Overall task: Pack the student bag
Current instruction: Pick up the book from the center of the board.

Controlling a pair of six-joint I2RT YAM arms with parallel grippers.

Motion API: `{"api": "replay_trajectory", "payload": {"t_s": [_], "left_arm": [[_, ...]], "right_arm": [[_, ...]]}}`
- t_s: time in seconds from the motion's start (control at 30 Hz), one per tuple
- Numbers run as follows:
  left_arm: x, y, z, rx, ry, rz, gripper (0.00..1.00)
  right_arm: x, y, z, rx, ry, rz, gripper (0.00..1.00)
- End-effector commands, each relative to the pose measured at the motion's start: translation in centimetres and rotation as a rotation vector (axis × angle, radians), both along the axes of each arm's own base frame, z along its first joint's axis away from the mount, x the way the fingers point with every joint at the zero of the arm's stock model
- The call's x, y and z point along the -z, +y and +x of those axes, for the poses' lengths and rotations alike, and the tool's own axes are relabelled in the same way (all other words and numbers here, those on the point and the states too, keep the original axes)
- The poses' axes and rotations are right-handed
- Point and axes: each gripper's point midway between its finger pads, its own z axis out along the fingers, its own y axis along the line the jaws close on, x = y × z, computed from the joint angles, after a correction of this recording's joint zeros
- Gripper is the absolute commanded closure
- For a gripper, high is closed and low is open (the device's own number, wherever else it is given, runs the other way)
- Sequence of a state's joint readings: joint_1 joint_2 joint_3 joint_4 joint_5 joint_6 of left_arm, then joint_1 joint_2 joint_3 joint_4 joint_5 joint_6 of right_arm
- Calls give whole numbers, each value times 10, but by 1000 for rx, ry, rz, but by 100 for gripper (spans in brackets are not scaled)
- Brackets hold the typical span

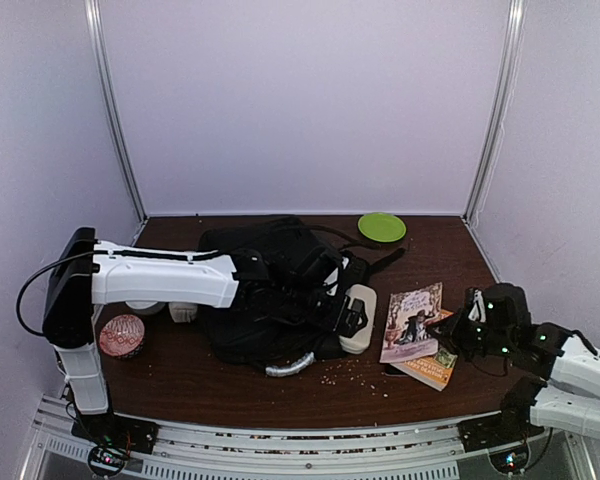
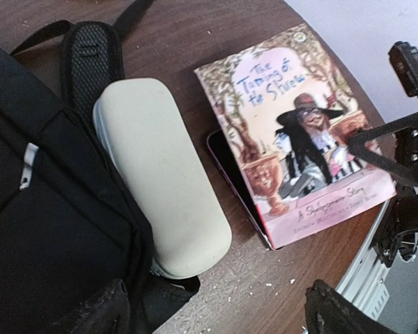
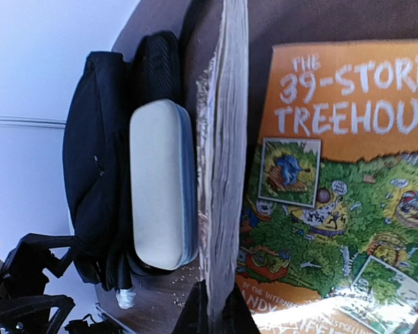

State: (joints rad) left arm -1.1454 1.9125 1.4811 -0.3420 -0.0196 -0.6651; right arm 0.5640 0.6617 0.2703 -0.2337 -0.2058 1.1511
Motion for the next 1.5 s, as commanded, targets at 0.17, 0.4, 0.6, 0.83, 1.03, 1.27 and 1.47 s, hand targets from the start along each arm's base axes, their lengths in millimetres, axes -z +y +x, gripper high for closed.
{"api": "replay_trajectory", "payload": {"t_s": [0.17, 0.4, 0.6, 0.83, 1.03, 1.27, 1.47], "left_arm": [[-129, 45, 17, -140, -207, -178, 10], [-156, 72, 20, -101, -89, -494, 5], [-175, 74, -2, 35, -28, -716, 2], [-208, 78, -23, 143, -32, -906, 2], [-213, 82, -28, 165, -46, -932, 2], [-212, 72, -32, 216, 5, -962, 15], [-227, 78, -38, 240, -27, -1002, 94]], "right_arm": [[-134, 4, 1, -145, -320, -71, 100], [-227, 64, -32, -459, -661, 190, 100], [-246, 95, -51, -607, -741, 305, 100], [-243, 115, -51, -630, -734, 310, 100], [-247, 131, -61, -701, -736, 343, 100], [-254, 150, -78, -809, -748, 388, 100], [-253, 151, -75, -800, -752, 367, 92]]}}
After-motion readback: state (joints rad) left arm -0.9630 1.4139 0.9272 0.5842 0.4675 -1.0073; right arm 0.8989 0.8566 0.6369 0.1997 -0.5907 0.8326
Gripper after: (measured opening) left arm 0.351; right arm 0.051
